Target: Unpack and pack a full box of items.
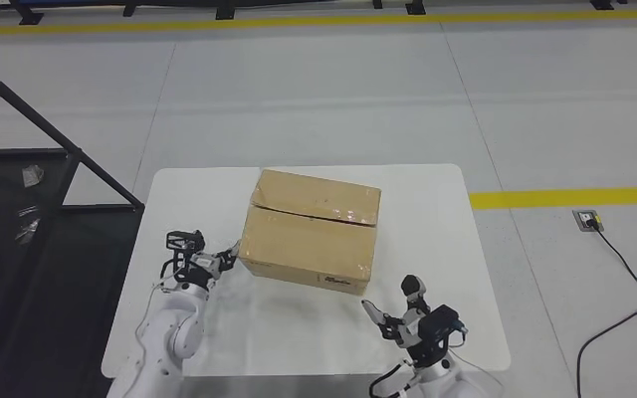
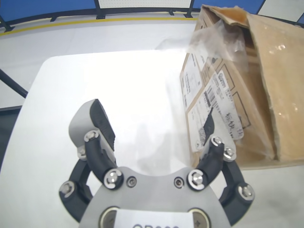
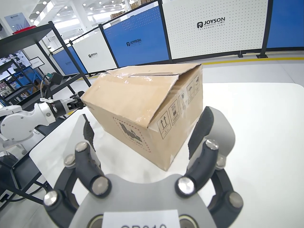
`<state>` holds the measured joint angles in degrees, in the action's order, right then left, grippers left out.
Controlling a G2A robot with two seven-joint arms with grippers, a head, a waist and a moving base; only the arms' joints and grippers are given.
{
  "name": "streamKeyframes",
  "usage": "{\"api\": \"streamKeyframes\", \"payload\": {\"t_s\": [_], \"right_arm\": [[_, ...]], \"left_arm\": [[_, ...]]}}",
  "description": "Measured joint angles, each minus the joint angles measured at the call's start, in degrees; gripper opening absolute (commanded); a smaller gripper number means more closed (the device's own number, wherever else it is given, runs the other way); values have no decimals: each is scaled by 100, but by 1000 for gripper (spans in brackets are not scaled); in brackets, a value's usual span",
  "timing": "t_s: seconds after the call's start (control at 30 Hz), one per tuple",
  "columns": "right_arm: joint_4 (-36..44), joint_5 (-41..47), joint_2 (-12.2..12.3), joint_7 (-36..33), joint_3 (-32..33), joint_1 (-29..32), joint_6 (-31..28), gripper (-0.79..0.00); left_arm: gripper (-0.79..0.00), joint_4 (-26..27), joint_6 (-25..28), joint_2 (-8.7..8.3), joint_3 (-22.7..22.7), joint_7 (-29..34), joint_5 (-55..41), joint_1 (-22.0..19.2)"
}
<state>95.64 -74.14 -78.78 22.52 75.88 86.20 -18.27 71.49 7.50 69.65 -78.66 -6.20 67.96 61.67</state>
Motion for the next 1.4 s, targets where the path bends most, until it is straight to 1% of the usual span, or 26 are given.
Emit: {"api": "streamKeyframes", "payload": {"t_s": [0.1, 0.2, 0.7, 0.83, 0.9, 1.0, 1.1, 1.23, 1.27, 1.4], "right_arm": [[10, 29, 15, 38, 31, 48, -57, 0], [9, 47, 29, 38, 47, 52, -134, 0], [55, 69, 76, -178, 38, -58, -215, 0], [36, 87, 88, -129, 41, -36, -212, 0], [22, 109, 94, -98, 49, -17, -221, 0], [10, 124, 101, -66, 52, 13, -218, 0], [19, 124, 108, -21, 47, 53, -192, 0], [85, 126, 119, 3, 45, 129, -159, 0], [105, 126, 122, -8, 44, 147, -153, 0], [121, 128, 125, -37, 46, 167, -135, 0]], "left_arm": [[0, -1, 129, 0, 28, -96, 47, 37], [0, 81, 304, -14, -13, -166, 39, 158], [0, 900, 592, -92, -183, -296, 396, 990], [0, 1027, 752, -125, -304, -282, 437, 1166], [0, 1047, 688, -140, -437, -319, 410, 1215], [0, 947, 362, -134, -619, -322, 208, 1148], [0, 632, 61, -105, -708, -197, -112, 855], [0, 36, -170, -59, -616, -121, -218, 296], [0, -42, -244, -54, -604, -120, -218, 224], [0, -40, -239, -53, -602, -124, -212, 231]]}}
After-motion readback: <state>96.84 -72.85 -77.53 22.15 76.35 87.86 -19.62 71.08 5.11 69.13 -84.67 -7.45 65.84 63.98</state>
